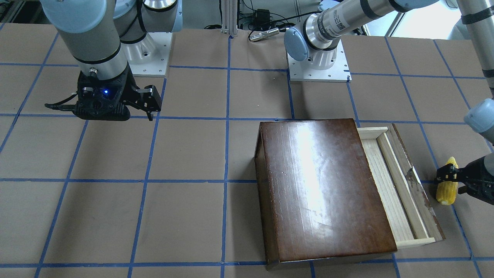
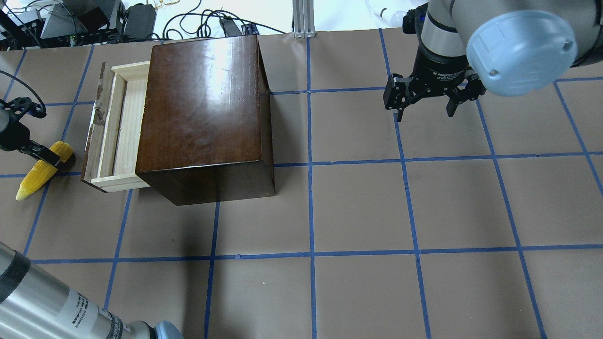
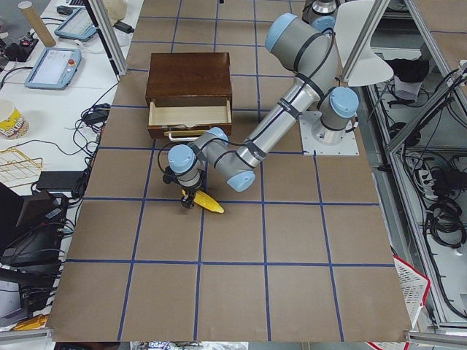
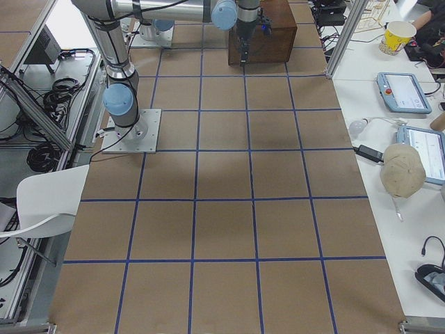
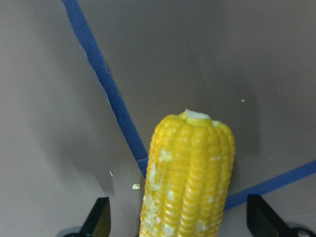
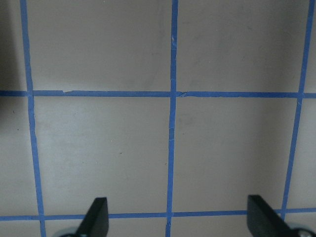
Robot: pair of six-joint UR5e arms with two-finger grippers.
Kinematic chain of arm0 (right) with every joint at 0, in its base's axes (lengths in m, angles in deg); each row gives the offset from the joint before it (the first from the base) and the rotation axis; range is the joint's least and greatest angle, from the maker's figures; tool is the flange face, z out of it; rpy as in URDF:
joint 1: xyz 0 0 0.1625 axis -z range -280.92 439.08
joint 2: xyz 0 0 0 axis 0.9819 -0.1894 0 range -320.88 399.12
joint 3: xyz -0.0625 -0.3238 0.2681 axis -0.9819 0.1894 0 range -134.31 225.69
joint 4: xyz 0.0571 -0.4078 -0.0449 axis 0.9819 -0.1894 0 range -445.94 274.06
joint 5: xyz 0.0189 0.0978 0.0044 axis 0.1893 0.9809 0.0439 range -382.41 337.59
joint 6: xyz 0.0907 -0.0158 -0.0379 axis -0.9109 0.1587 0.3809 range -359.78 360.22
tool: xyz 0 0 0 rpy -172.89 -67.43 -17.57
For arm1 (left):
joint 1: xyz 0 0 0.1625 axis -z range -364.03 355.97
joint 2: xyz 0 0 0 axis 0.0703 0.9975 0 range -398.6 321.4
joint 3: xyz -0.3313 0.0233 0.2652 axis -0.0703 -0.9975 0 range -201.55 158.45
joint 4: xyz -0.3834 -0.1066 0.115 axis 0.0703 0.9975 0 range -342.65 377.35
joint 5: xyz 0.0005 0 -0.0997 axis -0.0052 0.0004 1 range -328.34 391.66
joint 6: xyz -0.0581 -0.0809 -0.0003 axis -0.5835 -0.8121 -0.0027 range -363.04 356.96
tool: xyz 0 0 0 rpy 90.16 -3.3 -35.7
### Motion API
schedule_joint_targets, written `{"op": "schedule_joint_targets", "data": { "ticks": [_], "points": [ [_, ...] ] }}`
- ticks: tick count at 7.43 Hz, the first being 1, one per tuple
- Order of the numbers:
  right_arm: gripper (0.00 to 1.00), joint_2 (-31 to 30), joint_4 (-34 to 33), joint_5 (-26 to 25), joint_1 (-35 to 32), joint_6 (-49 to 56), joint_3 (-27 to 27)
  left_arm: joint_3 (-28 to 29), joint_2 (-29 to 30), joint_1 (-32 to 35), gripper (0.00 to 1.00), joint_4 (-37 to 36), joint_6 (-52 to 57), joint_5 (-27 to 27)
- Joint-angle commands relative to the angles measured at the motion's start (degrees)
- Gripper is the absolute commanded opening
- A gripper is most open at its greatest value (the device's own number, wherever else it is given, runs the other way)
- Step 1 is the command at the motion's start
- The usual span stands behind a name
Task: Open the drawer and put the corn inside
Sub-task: 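Lower the left gripper and grasp the yellow corn cob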
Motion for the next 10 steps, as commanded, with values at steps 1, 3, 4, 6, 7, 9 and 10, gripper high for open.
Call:
{"op": "schedule_joint_targets", "data": {
  "ticks": [1,3,4,6,7,9,10],
  "points": [
    [1.0,0.0,0.03,0.0,0.0,0.0,0.0,0.18,0.09,0.02,0.31,-0.21,0.3,-2.47],
    [1.0,0.0,0.03,0.0,0.0,0.0,0.0,0.18,-0.09,0.02,0.0,-0.21,0.3,-2.3],
    [1.0,0.0,-0.06,0.0,0.0,0.0,0.0,0.09,-0.09,0.02,0.0,0.05,0.39,-2.3],
    [1.0,0.0,-0.06,0.0,0.0,0.0,0.0,0.18,-0.53,0.02,0.0,0.41,0.31,-2.38],
    [1.0,0.0,0.03,0.0,0.0,0.0,0.0,0.09,-1.05,0.02,0.0,0.58,0.3,-2.3],
    [1.0,0.0,-0.06,0.0,0.0,0.0,0.0,0.62,-3.15,0.72,0.0,1.2,-1.0,-1.95],
    [1.0,0.0,0.03,0.0,0.0,0.0,0.0,1.05,-5.34,0.99,0.0,1.29,-3.45,-1.77]
  ]
}}
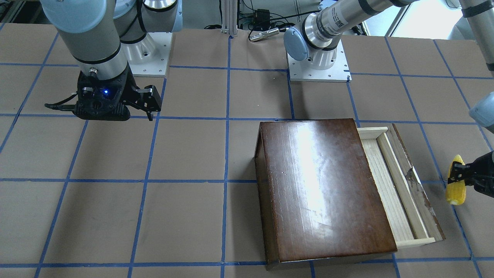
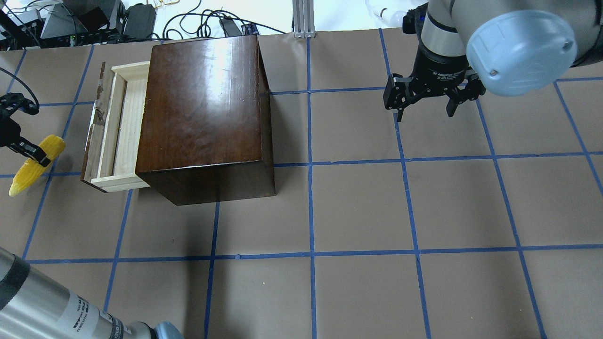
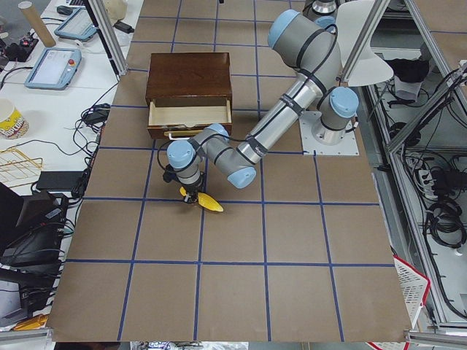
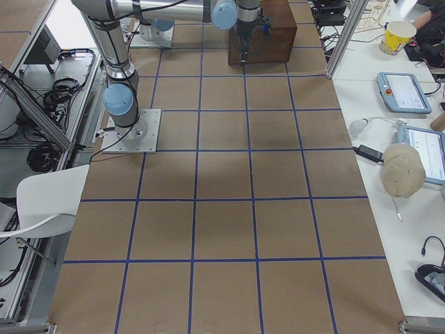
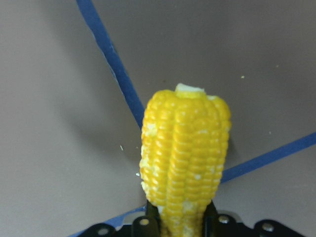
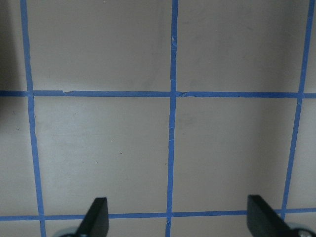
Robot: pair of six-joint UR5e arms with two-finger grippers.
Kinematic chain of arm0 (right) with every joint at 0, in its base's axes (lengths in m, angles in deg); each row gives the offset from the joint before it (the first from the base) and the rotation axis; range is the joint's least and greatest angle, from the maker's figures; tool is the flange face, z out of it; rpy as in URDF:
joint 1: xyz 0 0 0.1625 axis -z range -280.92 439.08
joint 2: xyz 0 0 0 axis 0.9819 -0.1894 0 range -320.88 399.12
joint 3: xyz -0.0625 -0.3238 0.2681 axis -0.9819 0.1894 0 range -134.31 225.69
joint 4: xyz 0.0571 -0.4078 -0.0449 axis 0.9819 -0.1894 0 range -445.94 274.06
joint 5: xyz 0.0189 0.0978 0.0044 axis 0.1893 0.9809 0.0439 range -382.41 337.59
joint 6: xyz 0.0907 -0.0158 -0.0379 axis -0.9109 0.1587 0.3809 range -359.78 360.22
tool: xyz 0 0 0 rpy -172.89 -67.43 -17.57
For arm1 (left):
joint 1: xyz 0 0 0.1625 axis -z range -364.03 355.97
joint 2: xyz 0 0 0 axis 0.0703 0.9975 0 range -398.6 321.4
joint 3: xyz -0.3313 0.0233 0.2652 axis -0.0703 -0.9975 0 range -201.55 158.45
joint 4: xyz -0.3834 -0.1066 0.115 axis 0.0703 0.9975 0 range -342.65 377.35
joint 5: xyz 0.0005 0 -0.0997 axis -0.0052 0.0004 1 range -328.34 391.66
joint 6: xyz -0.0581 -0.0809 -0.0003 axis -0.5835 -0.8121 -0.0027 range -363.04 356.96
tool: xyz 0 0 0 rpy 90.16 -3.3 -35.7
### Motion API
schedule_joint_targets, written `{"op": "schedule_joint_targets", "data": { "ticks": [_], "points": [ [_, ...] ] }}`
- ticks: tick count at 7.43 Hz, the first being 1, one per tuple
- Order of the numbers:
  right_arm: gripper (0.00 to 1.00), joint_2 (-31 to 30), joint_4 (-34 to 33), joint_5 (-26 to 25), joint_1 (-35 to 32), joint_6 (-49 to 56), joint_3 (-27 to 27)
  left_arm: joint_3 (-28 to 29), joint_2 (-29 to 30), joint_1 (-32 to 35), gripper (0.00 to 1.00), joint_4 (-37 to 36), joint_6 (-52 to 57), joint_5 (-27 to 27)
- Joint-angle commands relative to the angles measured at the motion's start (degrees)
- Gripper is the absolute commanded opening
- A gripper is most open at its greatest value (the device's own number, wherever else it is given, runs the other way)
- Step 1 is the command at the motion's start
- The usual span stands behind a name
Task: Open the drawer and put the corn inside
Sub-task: 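Lower the left gripper and grasp the yellow corn cob, then lift the corn with the left gripper and carry it over the drawer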
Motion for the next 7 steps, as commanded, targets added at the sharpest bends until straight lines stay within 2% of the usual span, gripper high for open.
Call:
{"op": "schedule_joint_targets", "data": {
  "ticks": [1,3,7],
  "points": [
    [1.0,0.0,0.06,0.0,0.0,0.0,0.0,0.5,-4.45,1.28,0.0,1.93,-6.52,0.17],
    [1.0,0.0,0.06,0.09,0.0,0.0,0.0,1.37,-9.28,5.75,0.0,5.44,-15.84,0.34],
    [1.0,0.0,0.06,0.18,0.0,0.0,0.0,9.7,-14.92,16.02,0.0,23.0,-39.54,0.86]
  ]
}}
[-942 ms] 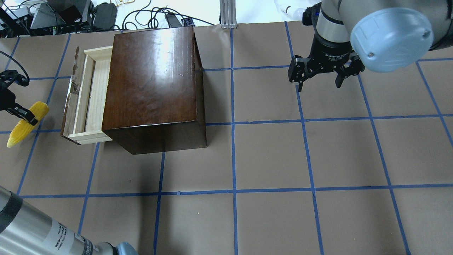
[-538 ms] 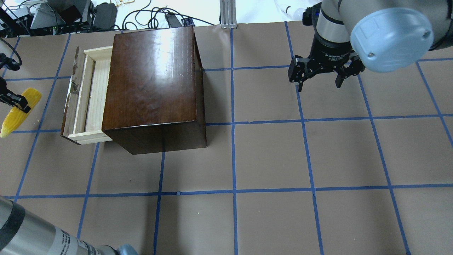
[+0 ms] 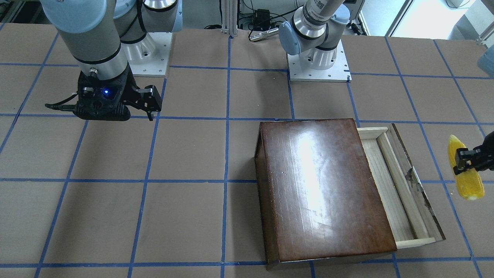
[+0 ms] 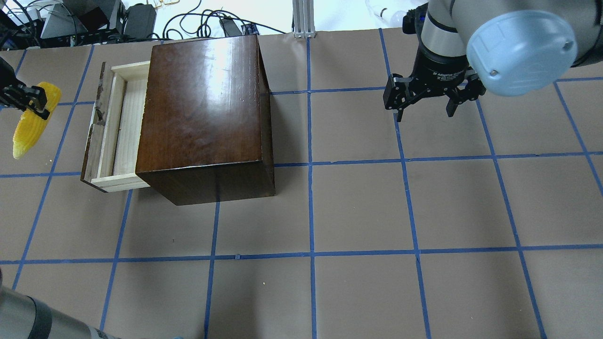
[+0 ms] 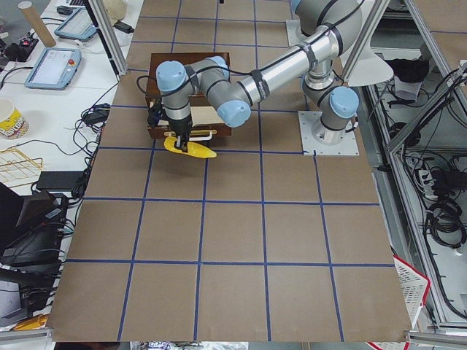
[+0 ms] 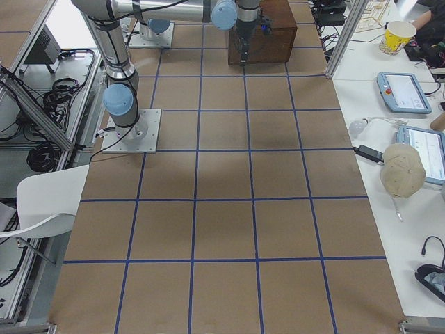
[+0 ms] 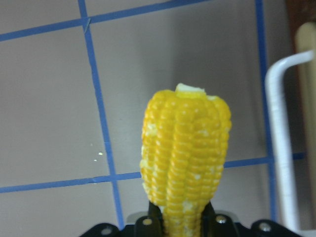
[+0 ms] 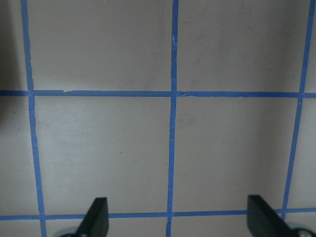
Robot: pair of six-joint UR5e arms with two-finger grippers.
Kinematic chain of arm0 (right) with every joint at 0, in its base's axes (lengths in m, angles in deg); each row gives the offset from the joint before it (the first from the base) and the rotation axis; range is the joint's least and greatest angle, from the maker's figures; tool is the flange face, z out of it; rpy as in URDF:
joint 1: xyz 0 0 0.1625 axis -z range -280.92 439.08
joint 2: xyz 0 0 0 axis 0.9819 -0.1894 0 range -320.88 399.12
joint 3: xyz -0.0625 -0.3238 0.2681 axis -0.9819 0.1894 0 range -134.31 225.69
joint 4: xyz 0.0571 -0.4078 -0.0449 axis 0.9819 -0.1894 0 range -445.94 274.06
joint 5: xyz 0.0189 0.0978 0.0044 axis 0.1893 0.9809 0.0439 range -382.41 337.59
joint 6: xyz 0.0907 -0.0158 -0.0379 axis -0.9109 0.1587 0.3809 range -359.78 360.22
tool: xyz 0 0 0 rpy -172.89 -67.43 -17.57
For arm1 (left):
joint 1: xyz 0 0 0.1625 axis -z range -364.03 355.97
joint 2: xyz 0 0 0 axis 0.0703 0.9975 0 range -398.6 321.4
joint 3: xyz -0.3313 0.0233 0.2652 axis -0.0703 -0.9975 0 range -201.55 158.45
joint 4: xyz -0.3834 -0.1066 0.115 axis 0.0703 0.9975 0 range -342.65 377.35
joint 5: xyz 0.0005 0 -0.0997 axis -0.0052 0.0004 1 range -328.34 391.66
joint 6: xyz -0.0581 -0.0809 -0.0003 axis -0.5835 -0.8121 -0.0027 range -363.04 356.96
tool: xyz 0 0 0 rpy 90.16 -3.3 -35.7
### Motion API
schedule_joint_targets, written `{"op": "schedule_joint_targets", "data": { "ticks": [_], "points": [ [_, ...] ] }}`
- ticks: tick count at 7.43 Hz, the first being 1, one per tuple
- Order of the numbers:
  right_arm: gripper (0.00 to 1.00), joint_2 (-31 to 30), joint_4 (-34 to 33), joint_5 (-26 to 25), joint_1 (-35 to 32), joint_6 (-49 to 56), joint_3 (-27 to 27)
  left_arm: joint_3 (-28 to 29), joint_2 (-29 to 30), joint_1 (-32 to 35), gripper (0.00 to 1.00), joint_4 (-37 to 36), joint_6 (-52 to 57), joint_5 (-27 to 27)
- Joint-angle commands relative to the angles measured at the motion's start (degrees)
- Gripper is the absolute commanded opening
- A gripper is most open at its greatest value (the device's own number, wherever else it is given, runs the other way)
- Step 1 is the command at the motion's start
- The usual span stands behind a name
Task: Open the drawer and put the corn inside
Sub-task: 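Lift the corn with the left gripper and carry it over the drawer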
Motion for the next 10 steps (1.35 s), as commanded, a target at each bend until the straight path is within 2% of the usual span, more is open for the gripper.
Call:
{"op": "schedule_joint_targets", "data": {
  "ticks": [1,3,4,6,7,10],
  "points": [
    [1.0,0.0,0.0,0.07,0.0,0.0,0.0,4.08,-1.58,6.8,0.0,6.68,-15.16,2.26],
    [1.0,0.0,0.0,0.07,0.0,0.0,0.0,3.57,-0.71,11.65,0.0,6.17,-25.03,3.94],
    [1.0,0.0,0.0,0.07,0.0,0.0,0.0,3.31,-0.18,12.36,0.0,6.07,-26.38,4.04],
    [1.0,0.0,0.0,-0.02,0.0,0.0,0.0,-0.02,0.18,12.28,0.0,4.68,-25.6,3.78],
    [1.0,0.0,-0.09,-0.02,0.0,0.0,0.0,-1.78,0.44,12.2,0.0,1.36,-25.86,3.95],
    [1.0,0.0,0.0,-0.11,0.0,0.0,0.0,-4.16,0.96,12.11,0.0,0.98,-26.47,3.69]
  ]
}}
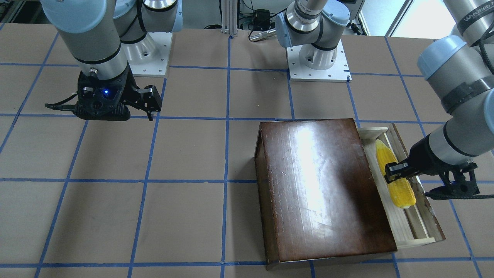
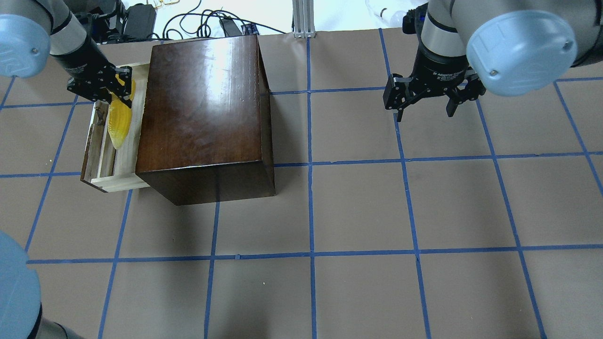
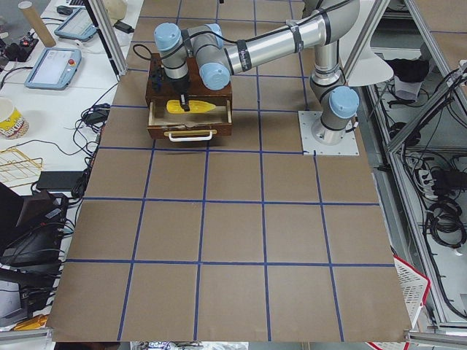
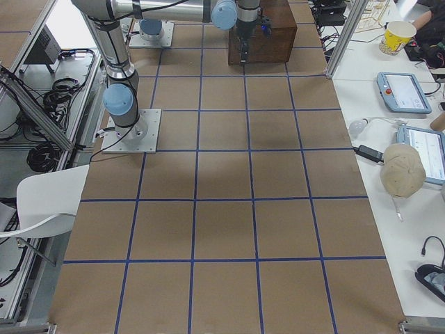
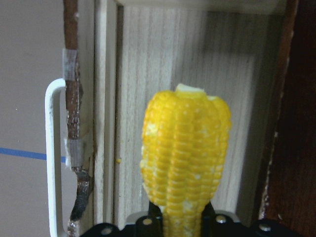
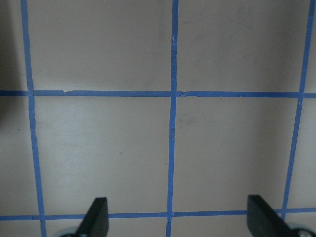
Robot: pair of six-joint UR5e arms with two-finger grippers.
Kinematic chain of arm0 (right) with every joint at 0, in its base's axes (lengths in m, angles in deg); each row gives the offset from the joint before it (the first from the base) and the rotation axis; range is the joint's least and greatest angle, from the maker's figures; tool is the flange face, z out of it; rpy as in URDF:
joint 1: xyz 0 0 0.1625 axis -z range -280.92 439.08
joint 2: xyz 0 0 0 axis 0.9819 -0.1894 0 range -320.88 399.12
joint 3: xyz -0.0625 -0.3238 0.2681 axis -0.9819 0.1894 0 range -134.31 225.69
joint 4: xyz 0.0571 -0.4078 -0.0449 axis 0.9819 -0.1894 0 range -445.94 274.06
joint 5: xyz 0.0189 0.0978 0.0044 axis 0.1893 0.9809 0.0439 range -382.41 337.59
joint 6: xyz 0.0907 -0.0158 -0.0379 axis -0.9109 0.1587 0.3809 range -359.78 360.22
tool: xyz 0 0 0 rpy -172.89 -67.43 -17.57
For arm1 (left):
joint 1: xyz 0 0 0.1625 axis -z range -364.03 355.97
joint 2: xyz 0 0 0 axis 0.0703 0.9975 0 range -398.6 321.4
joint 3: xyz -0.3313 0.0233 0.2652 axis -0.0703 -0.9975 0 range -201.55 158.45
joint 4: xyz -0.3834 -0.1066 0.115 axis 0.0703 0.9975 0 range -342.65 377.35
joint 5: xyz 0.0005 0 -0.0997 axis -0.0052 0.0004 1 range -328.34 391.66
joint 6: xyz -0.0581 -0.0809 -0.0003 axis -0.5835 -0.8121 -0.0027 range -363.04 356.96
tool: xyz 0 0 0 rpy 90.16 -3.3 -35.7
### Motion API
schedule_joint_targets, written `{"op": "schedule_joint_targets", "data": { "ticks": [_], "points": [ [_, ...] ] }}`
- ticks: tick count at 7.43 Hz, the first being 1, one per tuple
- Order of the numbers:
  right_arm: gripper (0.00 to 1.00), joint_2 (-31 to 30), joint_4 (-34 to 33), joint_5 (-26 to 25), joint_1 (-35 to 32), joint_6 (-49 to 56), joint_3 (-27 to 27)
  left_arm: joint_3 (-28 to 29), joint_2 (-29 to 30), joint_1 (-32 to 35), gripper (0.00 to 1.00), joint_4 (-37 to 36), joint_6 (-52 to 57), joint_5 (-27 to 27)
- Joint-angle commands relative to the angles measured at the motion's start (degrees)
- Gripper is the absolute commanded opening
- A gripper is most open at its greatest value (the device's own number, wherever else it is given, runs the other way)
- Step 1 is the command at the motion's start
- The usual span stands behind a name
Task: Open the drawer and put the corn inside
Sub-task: 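Lower the corn into the drawer and open the left gripper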
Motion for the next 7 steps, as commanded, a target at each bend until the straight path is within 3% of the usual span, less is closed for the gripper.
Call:
{"op": "schedule_joint_targets", "data": {
  "ticks": [1,2,3,5,7],
  "points": [
    [1.0,0.0,0.01,-0.03,0.0,0.0,0.0,-0.91,0.38,-0.18,0.19,-0.18,-0.1,-0.26],
    [1.0,0.0,-0.08,-0.03,0.0,0.0,0.0,-0.82,0.21,-0.36,0.62,-0.18,0.43,-0.44],
    [1.0,0.0,0.01,-0.03,0.0,0.0,0.0,-0.73,0.12,-0.53,0.89,-0.18,0.43,-0.09],
    [1.0,0.0,0.01,-0.03,0.0,0.0,0.0,-0.21,-0.58,-0.62,1.0,0.0,0.0,0.09],
    [1.0,0.0,0.01,-0.03,0.0,0.0,0.0,0.41,-1.98,-0.45,1.0,0.61,-0.27,0.0]
  ]
}}
